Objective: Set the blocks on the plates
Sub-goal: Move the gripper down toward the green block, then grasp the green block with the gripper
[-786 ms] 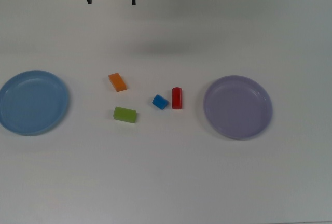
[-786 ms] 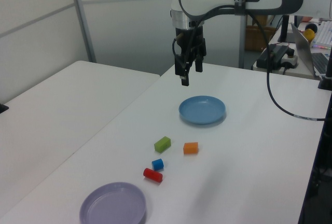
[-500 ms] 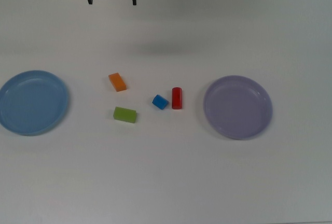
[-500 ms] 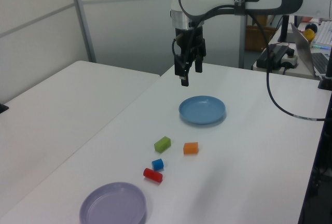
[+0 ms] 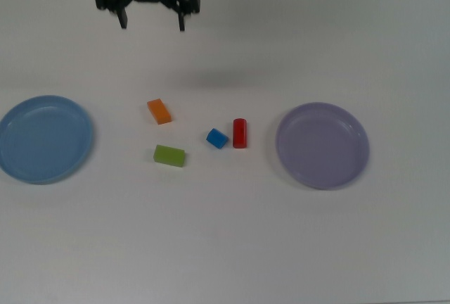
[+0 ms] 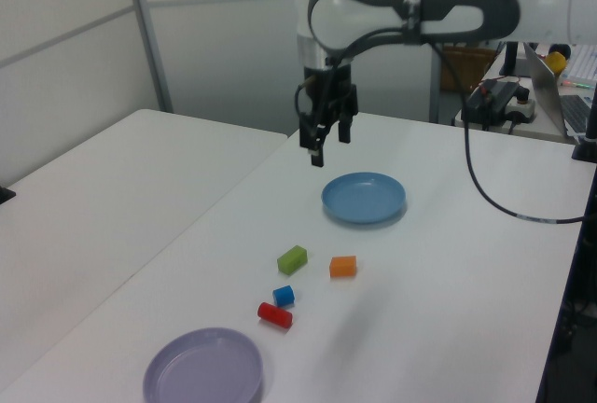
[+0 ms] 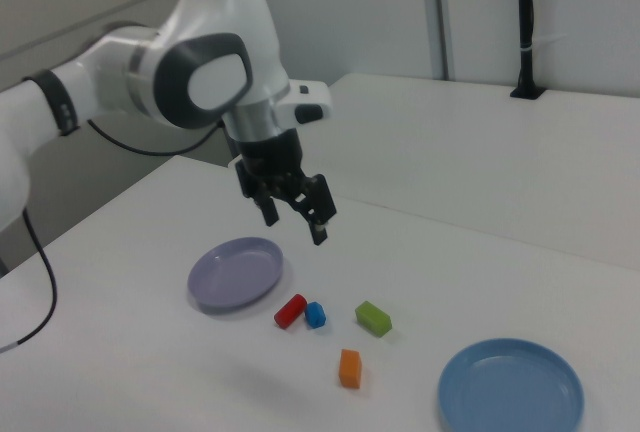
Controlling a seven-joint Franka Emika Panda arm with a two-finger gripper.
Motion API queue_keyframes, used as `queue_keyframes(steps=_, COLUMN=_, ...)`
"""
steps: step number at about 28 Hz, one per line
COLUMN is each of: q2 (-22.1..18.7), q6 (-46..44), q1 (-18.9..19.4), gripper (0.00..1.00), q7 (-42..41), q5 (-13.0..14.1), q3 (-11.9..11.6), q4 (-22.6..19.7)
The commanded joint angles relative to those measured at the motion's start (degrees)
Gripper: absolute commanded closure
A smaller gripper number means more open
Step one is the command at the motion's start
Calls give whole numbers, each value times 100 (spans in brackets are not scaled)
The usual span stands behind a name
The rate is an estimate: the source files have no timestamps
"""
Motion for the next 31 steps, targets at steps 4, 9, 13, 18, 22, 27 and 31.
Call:
queue_keyframes(steps=4, q2=671, q6=739, q1=-13, gripper=0, q7=222, q5=127, q3=-43, q4=28)
queue_keyframes(steps=9, q2=1058, q6=1055, q1=-13, gripper=0, q7=213, q5=118, q3=-51, q4=28)
queue_keyframes(steps=13, q2=1365, q6=1538, q1=-22, gripper=0, q7=231, q5=127, q3=-43, q4=2)
queue_keyframes(steps=18, q2=1795, q6=1995, q1=-13, gripper=0, q7=380, q5=119, q3=-43, q4=-7)
queue_keyframes(steps=22, q2=1998, q6=2154, q1=-13, gripper=0, q7=442, q5=101, q3=-51, q4=-16)
queue_keyframes(steps=27, q2=2174, q6=2181, q1=-13, gripper=0, q7=442, q5=75, q3=-51, q4=-16)
queue_keyframes(steps=31, q2=2271, q6=2181, q1=-13, gripper=0, q7=433, q5=75, q3=-51, q4=-24)
